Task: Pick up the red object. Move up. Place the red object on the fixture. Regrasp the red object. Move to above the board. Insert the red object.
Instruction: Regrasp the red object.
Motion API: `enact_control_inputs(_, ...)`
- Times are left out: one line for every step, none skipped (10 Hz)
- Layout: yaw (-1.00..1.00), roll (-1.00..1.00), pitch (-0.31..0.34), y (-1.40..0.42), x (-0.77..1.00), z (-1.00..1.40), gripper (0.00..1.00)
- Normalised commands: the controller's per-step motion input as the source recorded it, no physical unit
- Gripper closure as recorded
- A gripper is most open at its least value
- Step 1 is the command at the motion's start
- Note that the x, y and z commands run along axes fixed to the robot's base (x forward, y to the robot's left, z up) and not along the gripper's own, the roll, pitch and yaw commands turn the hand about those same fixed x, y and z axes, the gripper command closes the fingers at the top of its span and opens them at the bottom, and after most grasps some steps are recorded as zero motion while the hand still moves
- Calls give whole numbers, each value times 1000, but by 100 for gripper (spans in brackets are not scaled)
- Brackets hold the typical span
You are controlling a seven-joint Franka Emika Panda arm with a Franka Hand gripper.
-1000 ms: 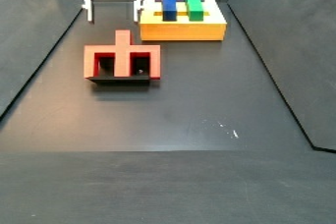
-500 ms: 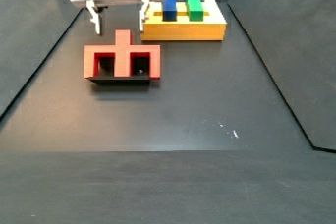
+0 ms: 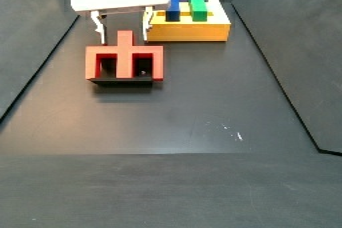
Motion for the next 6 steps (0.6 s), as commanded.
enact_control_inputs(0,0,11,0,0,0,0)
enact_control_inputs(0,137,14,-11,0,-40,0)
enact_control_inputs(-11,69,0,0,0,-89,0)
enact_control_inputs(-69,66,20,0,0,-69,0)
enact_control_inputs(-220,126,114,20,0,-131,0)
enact_control_inputs(-246,117,129,0,0,-109,0)
